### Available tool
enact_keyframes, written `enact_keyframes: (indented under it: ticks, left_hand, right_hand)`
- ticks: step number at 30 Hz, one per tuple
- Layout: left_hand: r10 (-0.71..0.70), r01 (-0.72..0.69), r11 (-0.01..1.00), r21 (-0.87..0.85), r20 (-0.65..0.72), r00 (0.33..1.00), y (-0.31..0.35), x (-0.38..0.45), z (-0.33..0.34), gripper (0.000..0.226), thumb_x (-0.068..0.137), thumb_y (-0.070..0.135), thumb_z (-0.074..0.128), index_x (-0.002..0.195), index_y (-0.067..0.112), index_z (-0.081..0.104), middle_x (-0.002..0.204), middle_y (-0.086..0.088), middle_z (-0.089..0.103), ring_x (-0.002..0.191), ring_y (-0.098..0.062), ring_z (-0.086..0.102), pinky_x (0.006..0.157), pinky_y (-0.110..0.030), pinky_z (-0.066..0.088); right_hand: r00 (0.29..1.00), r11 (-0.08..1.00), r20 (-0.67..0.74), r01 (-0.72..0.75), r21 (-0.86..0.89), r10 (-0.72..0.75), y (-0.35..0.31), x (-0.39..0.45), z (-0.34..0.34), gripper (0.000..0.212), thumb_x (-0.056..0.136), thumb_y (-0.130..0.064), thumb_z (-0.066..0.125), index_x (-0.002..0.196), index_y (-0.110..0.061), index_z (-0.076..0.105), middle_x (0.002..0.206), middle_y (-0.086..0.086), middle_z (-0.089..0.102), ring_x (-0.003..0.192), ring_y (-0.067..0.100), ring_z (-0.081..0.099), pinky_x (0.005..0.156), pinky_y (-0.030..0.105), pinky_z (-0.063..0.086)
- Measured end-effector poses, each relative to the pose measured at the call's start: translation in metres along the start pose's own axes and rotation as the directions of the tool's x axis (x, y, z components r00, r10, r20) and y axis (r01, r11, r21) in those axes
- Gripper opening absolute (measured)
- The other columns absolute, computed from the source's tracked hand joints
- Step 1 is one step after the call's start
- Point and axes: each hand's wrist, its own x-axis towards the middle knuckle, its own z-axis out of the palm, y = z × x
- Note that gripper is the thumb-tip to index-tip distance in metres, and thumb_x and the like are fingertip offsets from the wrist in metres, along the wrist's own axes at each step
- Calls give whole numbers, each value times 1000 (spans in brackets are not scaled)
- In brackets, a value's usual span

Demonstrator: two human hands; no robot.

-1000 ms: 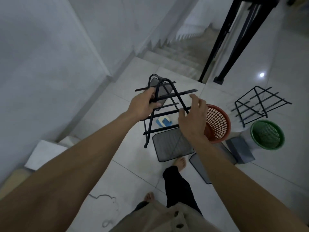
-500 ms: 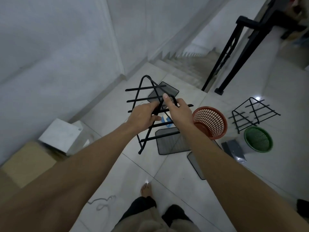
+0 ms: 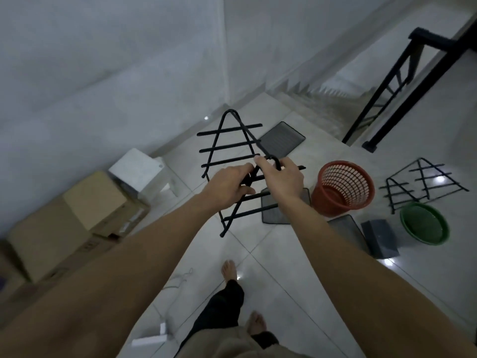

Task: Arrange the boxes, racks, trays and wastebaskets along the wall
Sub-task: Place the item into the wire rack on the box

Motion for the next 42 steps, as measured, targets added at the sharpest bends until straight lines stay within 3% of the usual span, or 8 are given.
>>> enact_keyframes:
  ticks: [10, 17, 20, 22, 27, 31, 35, 42]
  left_hand:
    - [-335, 334, 941, -51, -26, 942, -85, -128, -51, 35, 89, 49, 64, 90, 14, 65, 81, 2, 66, 73, -13, 60, 66, -29, 47]
    - [-461, 448, 887, -115, -140, 876, -165, -198, -93, 35, 98, 49, 47, 96, 19, 65, 81, 6, 65, 71, -9, 58, 63, -28, 45]
    - [-499, 488, 865, -120, -316, 807, -214, -218, -116, 22, 97, 32, 47, 110, 19, 59, 101, 1, 63, 90, -13, 57, 80, -37, 51]
    - [-478, 515, 857, -30, -423, 770, -256, -230, -132, 35, 91, 20, 50, 126, 15, 53, 123, -5, 56, 112, -22, 51, 95, -40, 46]
    - [-484, 571, 793, 213, -349, 803, -346, -255, -166, 43, 94, 20, 57, 135, 15, 47, 145, -8, 44, 138, -30, 35, 113, -44, 30]
    - [-492, 576, 787, 220, -339, 802, -388, -276, -188, 19, 102, 18, 47, 112, 10, 61, 109, -9, 61, 105, -28, 55, 93, -35, 39]
    - [-536, 602, 784, 153, -322, 780, -410, -304, -198, 18, 100, 15, 46, 110, 10, 61, 105, -5, 60, 99, -22, 53, 81, -30, 40]
    - [-641, 738, 672, 66, -448, 623, -441, -341, -197, 18, 99, 17, 50, 110, 13, 63, 106, -2, 61, 99, -19, 55, 71, -27, 43]
  right_hand:
    - [957, 990, 265, 135, -34, -121, -38, -74, 108, 52, 67, -67, 71, 82, -17, 61, 82, -7, 64, 74, 8, 59, 57, 26, 39]
    - [866, 958, 453, 275, -78, -212, -66, -92, 203, 51, 65, -68, 73, 79, -21, 61, 81, -9, 64, 78, 9, 60, 66, 28, 46]
    - [806, 936, 542, 339, -89, -240, -78, -93, 250, 47, 59, -67, 78, 76, -26, 63, 79, -10, 65, 75, 10, 61, 67, 29, 49]
    - [755, 923, 602, 377, -73, -260, -86, -93, 279, 46, 57, -64, 82, 77, -25, 66, 77, -11, 65, 72, 8, 60, 65, 26, 48]
    - [622, 901, 714, 432, 29, -321, -113, -96, 343, 37, 62, -51, 87, 78, -22, 69, 79, -7, 69, 75, 9, 64, 70, 26, 50]
    - [526, 882, 782, 466, 65, -335, -125, -100, 386, 38, 64, -51, 87, 82, -24, 69, 84, -6, 69, 77, 11, 62, 69, 25, 48]
    - [438, 869, 839, 489, 79, -322, -134, -99, 427, 38, 62, -46, 89, 85, -26, 66, 86, -10, 67, 86, 16, 63, 78, 34, 51]
    - [301, 789, 888, 605, 103, -347, -161, -106, 503, 34, 61, -41, 77, 91, -29, 65, 93, -9, 67, 89, 17, 64, 79, 35, 54]
